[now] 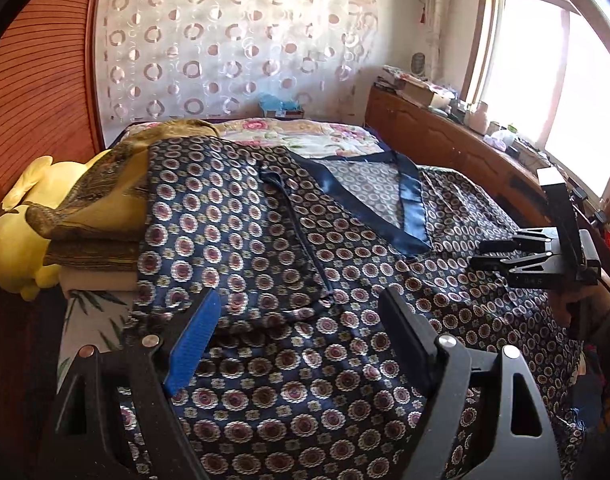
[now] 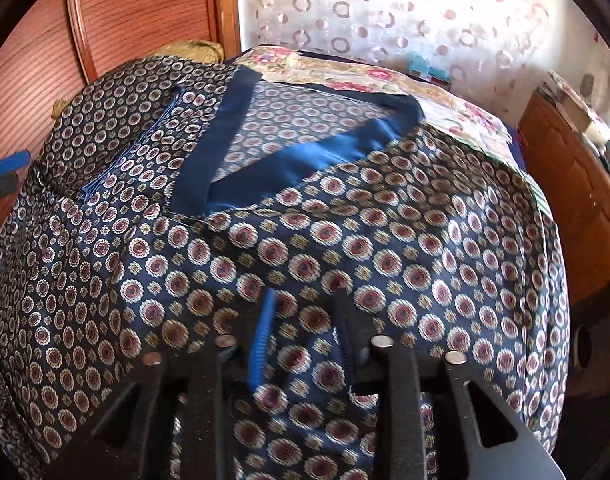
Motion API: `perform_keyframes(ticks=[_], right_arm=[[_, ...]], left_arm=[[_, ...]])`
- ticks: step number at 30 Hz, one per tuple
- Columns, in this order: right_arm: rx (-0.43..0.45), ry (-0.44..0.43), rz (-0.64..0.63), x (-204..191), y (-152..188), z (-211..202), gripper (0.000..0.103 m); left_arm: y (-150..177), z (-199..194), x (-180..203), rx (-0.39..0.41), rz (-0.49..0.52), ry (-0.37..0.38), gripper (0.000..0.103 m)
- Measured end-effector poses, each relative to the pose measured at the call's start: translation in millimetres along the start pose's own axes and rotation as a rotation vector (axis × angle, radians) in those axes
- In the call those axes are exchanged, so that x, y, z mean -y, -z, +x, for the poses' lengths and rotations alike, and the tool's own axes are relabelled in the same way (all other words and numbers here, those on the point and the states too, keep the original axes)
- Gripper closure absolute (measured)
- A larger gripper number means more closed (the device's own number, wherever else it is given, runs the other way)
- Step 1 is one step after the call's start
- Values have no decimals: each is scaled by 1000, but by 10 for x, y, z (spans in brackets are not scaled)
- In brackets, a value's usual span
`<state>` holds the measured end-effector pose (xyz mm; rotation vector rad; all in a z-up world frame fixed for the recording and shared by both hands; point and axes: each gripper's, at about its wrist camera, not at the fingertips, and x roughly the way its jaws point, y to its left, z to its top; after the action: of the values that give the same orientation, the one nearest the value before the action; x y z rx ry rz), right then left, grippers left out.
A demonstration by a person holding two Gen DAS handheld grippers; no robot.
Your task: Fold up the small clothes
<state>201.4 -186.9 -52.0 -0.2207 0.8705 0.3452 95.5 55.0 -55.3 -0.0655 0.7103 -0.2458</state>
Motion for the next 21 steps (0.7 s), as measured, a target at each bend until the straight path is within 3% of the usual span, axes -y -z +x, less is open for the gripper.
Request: perform_keyframes(ticks=[1, 4, 21], right_arm=[[4, 14, 18, 27, 22, 0, 36], [7, 18, 52, 98, 82, -12, 22], [16, 30, 82, 193, 373, -180, 18]], left_arm=[[-4, 27, 28, -9, 5, 4, 21], [-17, 73, 83, -27, 18, 5, 21], [0, 216, 258, -66, 47, 18, 21]])
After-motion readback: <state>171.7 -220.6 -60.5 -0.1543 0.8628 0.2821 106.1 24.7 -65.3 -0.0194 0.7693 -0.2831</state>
